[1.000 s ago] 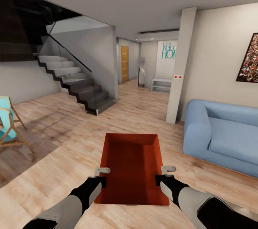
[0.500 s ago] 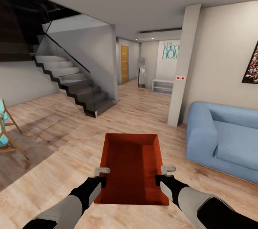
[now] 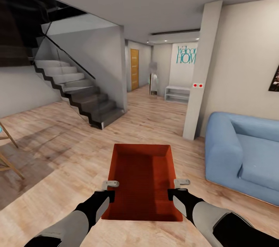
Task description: Move the two storage containers from the living room to the garage. In the garage, place one container on the floor and stack the other container on top of it (either order is fine).
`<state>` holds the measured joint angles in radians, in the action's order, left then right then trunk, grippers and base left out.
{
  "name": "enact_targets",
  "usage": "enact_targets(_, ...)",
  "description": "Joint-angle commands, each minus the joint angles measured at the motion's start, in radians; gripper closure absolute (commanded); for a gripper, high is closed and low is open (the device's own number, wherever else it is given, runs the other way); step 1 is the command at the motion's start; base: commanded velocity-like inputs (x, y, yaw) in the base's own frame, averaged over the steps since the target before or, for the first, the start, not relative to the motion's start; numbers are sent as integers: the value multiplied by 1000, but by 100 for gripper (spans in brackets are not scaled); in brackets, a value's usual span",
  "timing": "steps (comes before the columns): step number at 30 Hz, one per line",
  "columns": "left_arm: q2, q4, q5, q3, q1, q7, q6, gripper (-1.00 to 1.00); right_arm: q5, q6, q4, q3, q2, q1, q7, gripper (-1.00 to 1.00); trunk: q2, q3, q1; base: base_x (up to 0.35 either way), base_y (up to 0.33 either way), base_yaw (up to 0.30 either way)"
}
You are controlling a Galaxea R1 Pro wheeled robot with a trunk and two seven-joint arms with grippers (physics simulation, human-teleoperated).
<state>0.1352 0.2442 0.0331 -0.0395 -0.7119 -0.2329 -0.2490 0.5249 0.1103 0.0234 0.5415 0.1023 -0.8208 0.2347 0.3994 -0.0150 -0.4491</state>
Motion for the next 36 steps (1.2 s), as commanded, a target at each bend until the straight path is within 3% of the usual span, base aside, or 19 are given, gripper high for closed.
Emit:
enact_targets(1, 1, -2, -6, 17, 0, -12, -7, 100, -11, -46, 3, 89, 5, 0, 44, 100, 1, 0, -1, 322, 0, 0)
enact_targets(36, 1, -2, -7, 17, 0, -12, -7, 100, -11, -46, 3, 89, 5, 0, 44, 100, 1, 0, -1, 322, 0, 0)
